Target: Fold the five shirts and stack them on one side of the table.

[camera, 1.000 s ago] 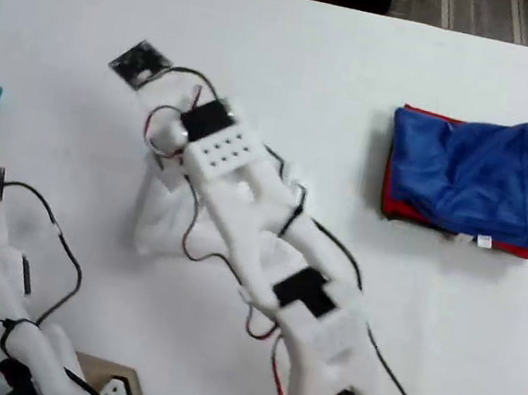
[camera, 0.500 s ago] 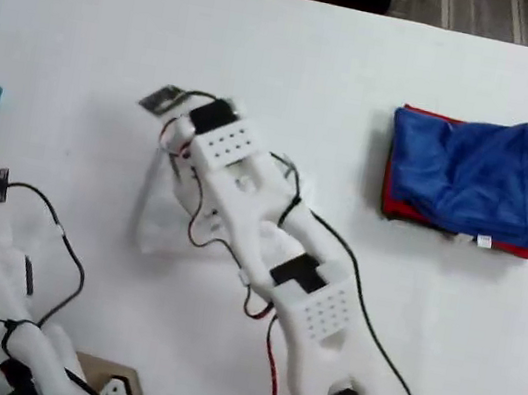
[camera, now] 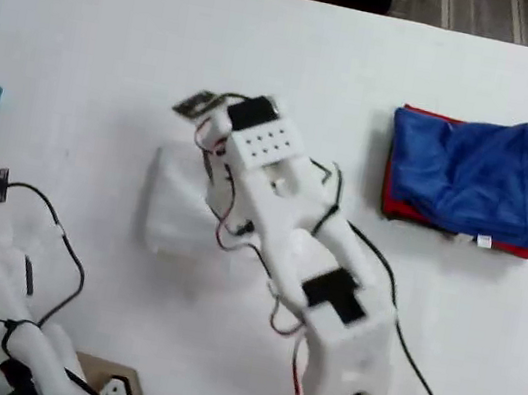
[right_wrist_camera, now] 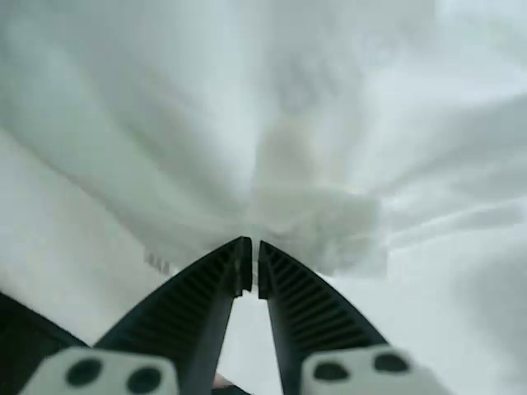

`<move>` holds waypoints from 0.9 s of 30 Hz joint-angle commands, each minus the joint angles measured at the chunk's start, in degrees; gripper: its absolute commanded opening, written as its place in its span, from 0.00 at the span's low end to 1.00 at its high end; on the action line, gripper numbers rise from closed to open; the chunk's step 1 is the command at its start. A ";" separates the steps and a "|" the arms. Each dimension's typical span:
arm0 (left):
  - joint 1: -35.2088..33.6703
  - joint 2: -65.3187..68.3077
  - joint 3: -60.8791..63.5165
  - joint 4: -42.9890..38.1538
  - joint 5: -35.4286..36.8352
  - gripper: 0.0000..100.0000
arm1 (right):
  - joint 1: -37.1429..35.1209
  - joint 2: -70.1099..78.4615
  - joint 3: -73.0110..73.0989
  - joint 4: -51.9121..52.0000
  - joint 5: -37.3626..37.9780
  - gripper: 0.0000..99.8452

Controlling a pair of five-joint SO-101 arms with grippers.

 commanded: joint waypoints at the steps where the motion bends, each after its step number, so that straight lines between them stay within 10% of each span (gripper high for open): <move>1: 0.62 -1.05 0.04 -0.70 0.09 0.03 | 0.40 -10.95 11.25 1.36 3.25 0.02; 27: 0.70 -1.05 0.13 -0.70 0.09 0.03 | 15.25 -3.47 9.32 -30.99 -6.86 0.20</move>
